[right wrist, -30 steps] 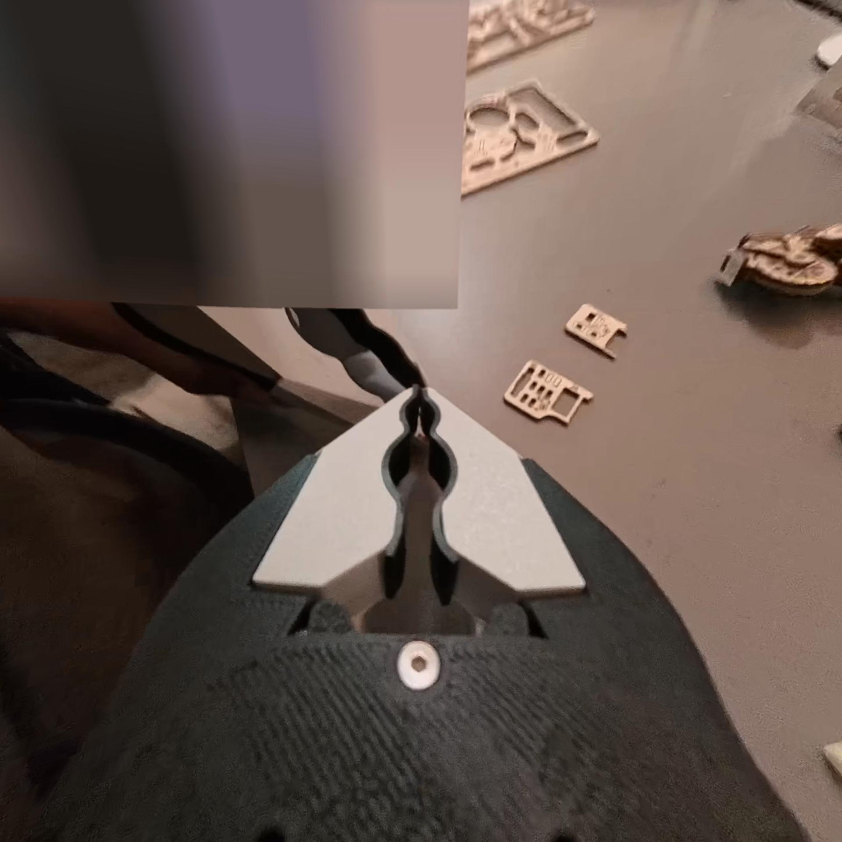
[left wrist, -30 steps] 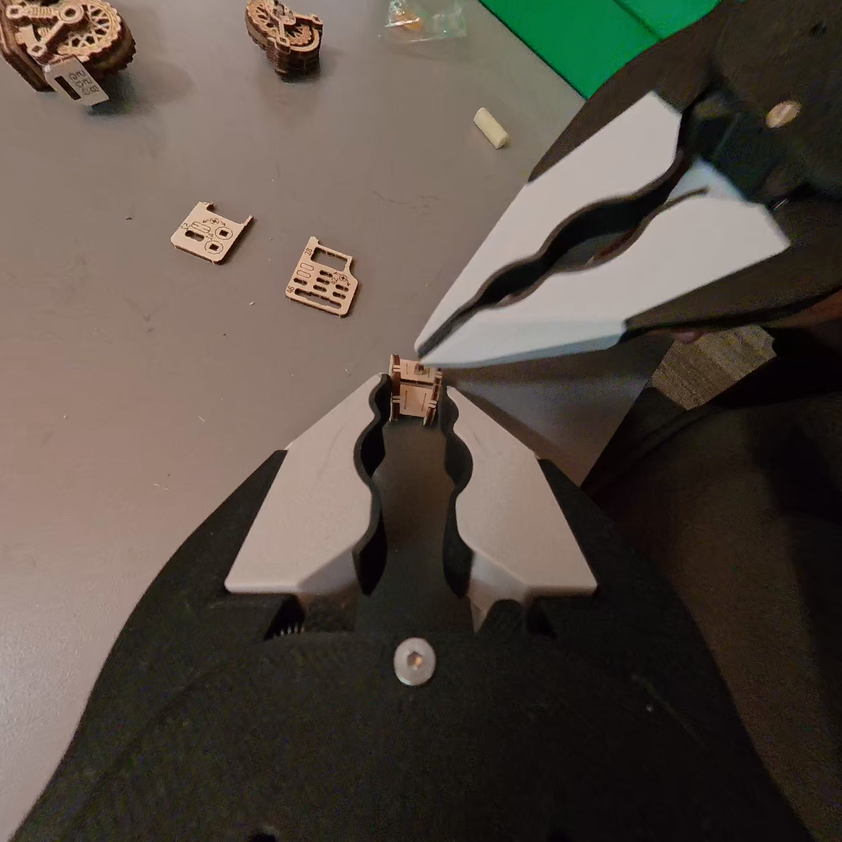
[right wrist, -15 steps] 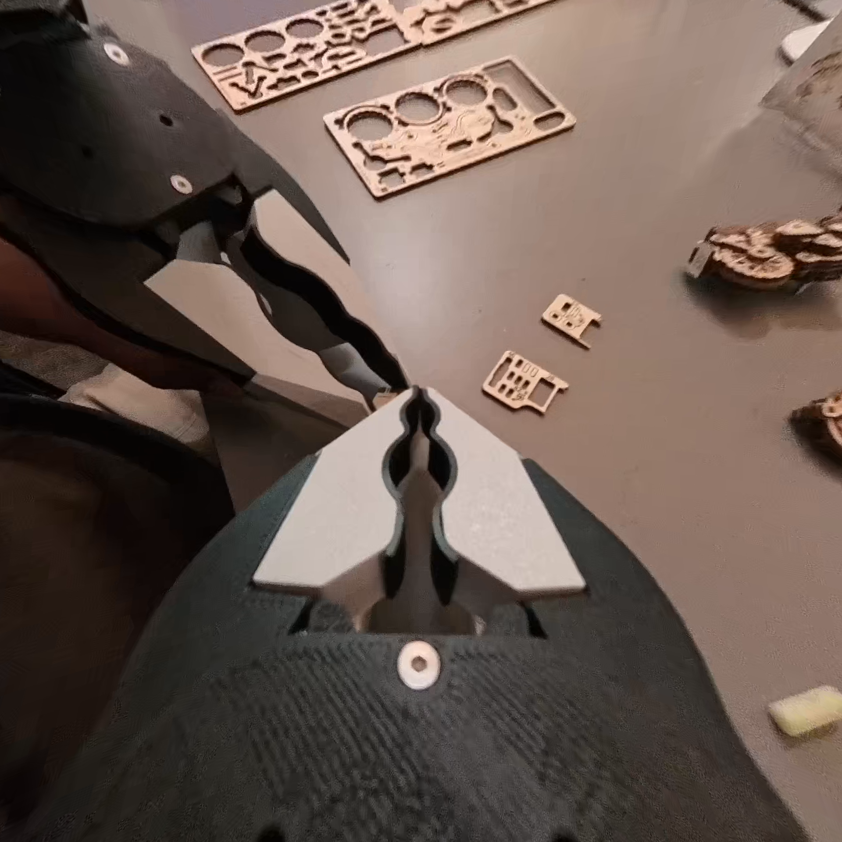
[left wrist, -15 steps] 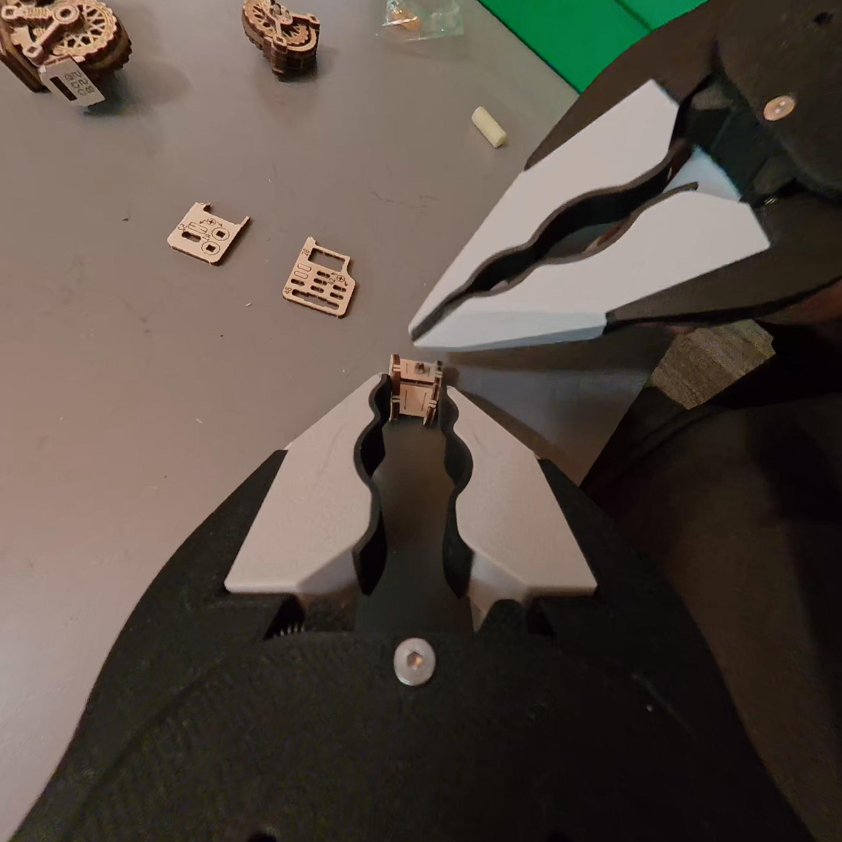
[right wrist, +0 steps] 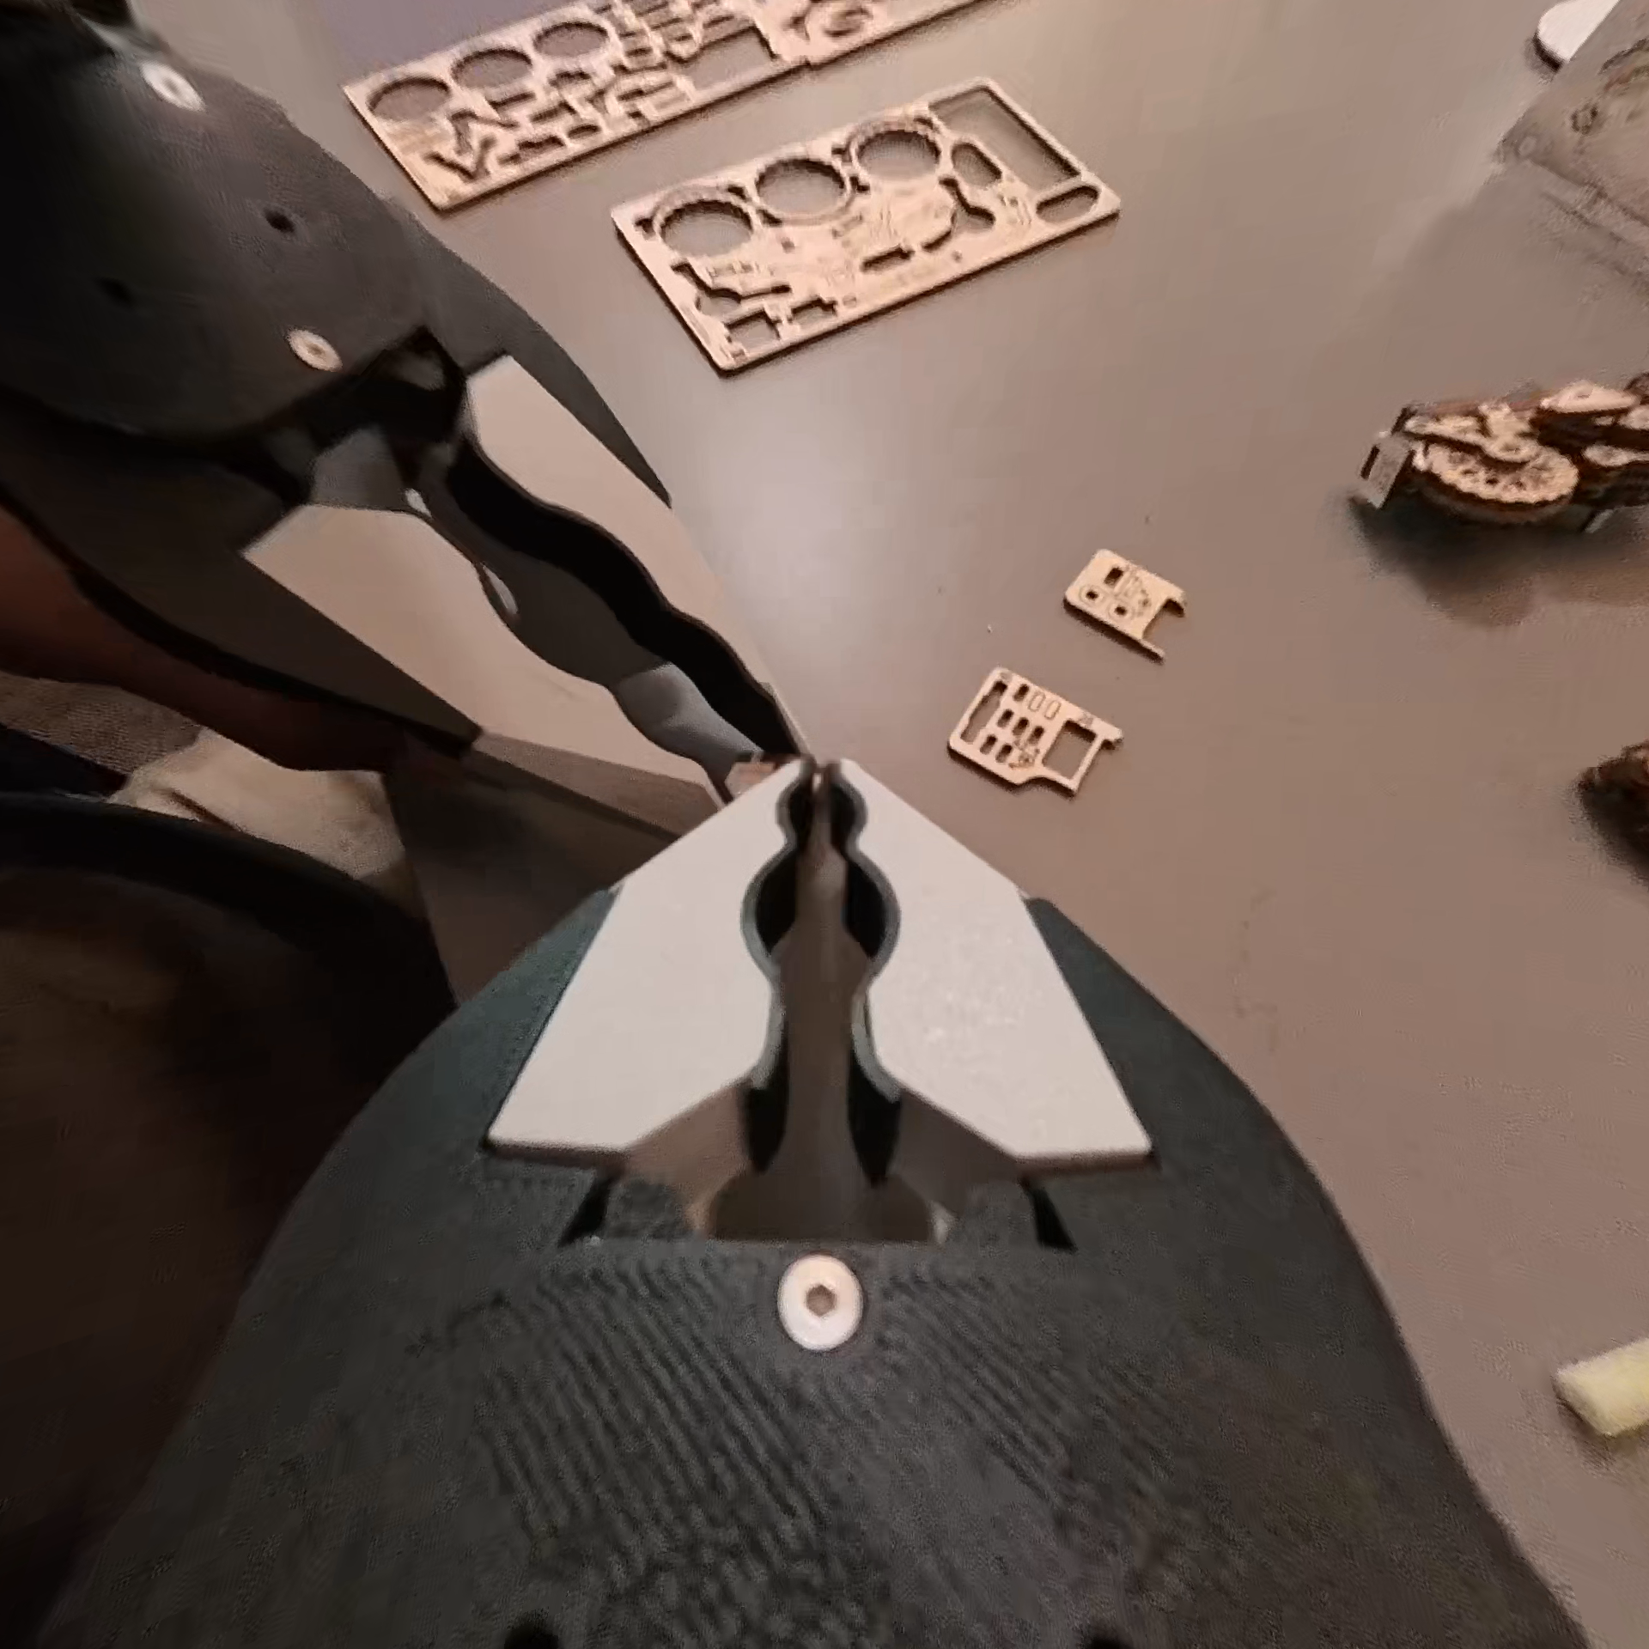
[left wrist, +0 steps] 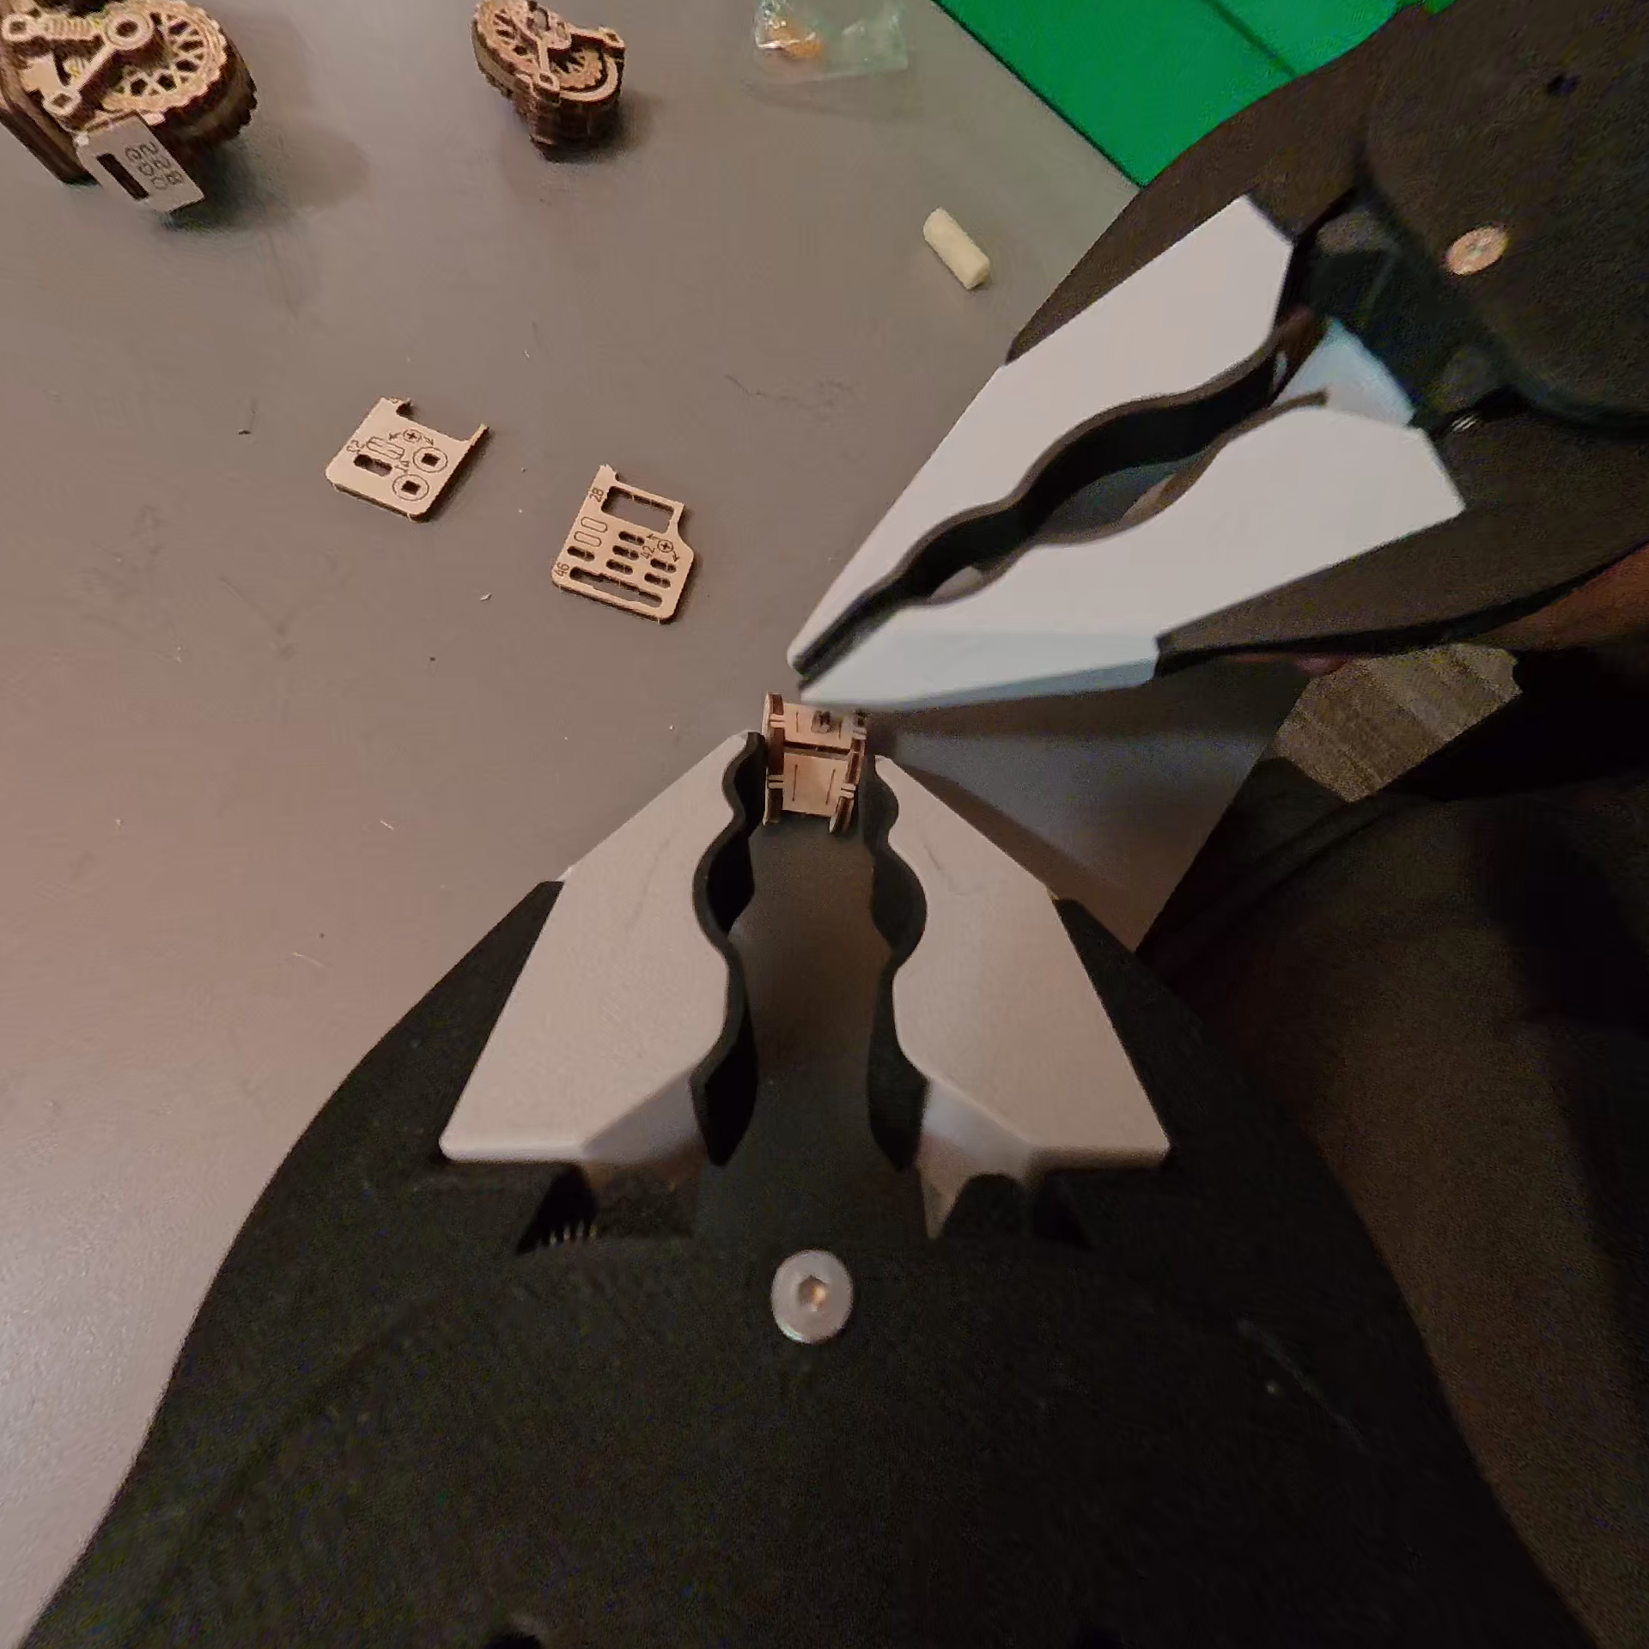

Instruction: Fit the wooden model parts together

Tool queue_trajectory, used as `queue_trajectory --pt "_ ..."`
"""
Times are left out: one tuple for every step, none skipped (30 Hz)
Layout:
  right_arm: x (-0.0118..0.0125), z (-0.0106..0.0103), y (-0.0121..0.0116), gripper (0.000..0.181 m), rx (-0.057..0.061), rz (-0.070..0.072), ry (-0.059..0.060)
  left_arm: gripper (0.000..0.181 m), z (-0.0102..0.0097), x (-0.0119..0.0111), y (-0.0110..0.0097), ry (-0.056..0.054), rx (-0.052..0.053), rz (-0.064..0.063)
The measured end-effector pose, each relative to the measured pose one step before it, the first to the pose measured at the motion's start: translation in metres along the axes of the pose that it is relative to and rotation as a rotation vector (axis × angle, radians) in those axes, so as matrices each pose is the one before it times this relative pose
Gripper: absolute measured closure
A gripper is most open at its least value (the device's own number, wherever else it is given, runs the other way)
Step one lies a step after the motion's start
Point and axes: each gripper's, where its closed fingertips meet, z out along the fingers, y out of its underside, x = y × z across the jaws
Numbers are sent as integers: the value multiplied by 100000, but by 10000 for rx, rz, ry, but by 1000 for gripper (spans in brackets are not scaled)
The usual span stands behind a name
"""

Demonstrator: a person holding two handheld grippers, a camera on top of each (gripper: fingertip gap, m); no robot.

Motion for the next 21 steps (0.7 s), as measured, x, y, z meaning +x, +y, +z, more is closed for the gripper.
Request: queue_trajectory --pt "165 68 141 177 -37 178 86 162 1 9 -3 3 2 -7" --pt "101 -59 5 175 9 166 1 162 -4 -8 0 2 -1 -5" --pt "65 -105 -101 172 64 168 -29 161 0 -13 -8 -3 4 -7" --pt "-64 -122 -151 167 101 172 -100 161 7 2 6 -1 1 -8" --pt "-104 -85 -111 167 77 178 -102 161 -5 -5 -9 -4 1 3" --pt "-81 -36 -25 167 31 119 -55 161 4 2 0 -7 2 4" --pt "-52 37 113 167 -44 52 -6 161 -5 -4 0 0 3 -4" --pt "-40 103 216 168 -99 28 13 161 4 1 -5 3 -1 -6" --pt "-59 88 113 169 -44 55 -3 161 -2 -10 3 -7 -2 0" --pt "-100 9 -35 171 16 86 -34 161 6 -1 -3 -9 4 4" --pt "-41 15 7 172 -20 22 -20 161 1 5 5 -4 -2 5" --pt "-14 12 -10 172 1 7 -9 161 -6 -6 1 0 1 0" --pt "-65 2 -2 174 11 28 -47 161 0 3 1 1 -1 -2" --pt "-72 14 10 175 17 26 -48 161 0 4 -1 2 1 -2" --pt "-11 -2 -1 175 10 15 -25 161 4 -2 -4 2 -1 -3" --pt "-9 8 -10 175 1 13 -12 161 -6 -1 1 3 1 -3" --pt "3 14 -18 175 1 20 -12 161 -6 -3 2 1 1 -2" --pt "-31 24 -29 175 9 23 -26 161 6 1 -1 -3 -1 3" --pt "-76 26 -37 173 18 27 -49 161 -4 -4 6 -5 0 8" --pt "-146 7 -46 172 30 34 -89 161 4 2 1 -5 1 6" --pt "-151 -33 -124 171 73 21 -79 161 1 -5 -1 -2 1 3"
